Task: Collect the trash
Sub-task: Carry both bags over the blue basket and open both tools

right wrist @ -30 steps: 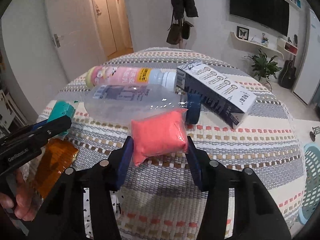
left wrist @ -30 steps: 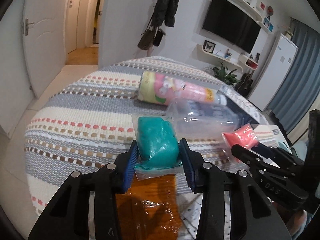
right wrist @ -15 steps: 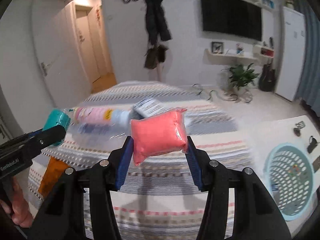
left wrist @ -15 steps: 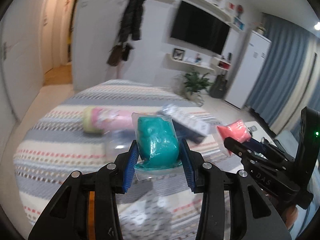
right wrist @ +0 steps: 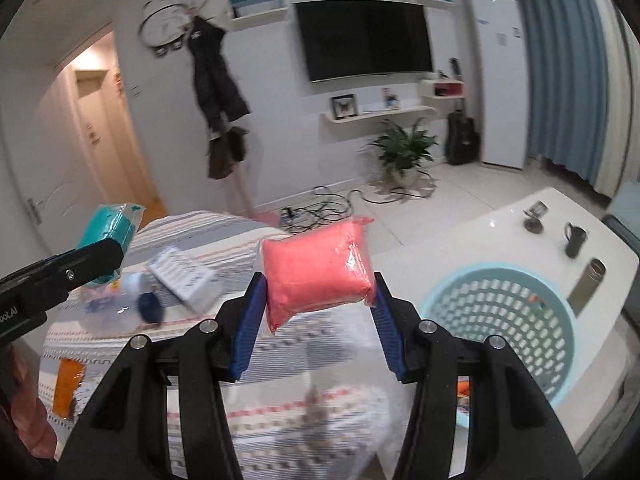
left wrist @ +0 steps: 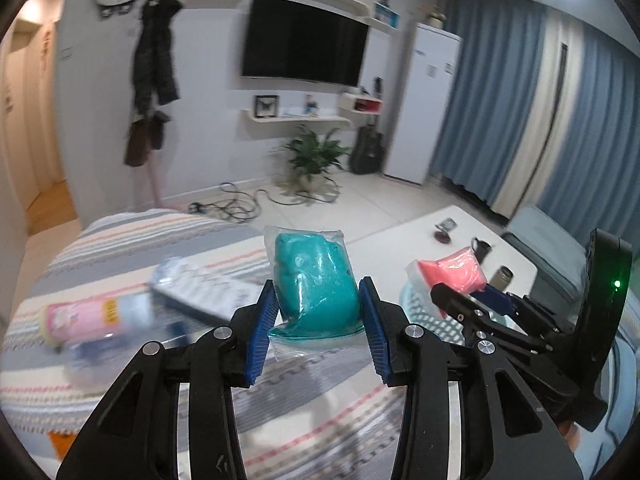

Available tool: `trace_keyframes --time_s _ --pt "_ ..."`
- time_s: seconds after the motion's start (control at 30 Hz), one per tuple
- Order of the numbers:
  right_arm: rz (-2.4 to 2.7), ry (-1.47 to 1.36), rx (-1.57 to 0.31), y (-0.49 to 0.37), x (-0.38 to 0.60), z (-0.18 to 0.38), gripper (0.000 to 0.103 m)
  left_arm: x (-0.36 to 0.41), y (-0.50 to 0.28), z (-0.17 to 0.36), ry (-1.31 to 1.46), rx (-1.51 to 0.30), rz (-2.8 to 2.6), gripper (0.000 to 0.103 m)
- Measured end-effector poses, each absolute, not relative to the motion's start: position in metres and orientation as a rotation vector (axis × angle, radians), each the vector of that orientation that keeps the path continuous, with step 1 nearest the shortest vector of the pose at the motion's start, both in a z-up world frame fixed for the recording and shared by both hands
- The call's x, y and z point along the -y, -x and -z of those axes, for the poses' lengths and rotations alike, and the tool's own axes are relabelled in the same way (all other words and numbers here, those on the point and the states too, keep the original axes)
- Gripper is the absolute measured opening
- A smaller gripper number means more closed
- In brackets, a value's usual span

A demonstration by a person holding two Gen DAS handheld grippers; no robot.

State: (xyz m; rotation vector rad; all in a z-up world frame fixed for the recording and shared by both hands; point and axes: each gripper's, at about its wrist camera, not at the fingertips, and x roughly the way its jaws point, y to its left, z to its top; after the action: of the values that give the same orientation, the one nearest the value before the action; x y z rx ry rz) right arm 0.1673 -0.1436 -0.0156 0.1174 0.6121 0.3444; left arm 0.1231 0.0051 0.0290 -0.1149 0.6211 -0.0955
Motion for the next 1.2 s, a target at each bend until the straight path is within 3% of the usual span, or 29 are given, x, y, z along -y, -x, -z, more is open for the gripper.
trace_keyframes --time_s 0.53,1.03,1.2 --pt "-0.099 -0.288 -0.698 -0.204 0.285 0.079 0.049 0.127 -0.199 0.032 0.020 -0.740 0.361 0.040" --pt "0.038 -0.352 -0.852 -0.216 0.340 0.142 0.050 0.176 -0.232 0.090 -0.011 -0.860 0.444 0.041" --pt "0.063 -0.360 -0.878 -0.215 0.346 0.147 0.057 0.175 -0.233 0.092 0.005 -0.861 0.444 0.056"
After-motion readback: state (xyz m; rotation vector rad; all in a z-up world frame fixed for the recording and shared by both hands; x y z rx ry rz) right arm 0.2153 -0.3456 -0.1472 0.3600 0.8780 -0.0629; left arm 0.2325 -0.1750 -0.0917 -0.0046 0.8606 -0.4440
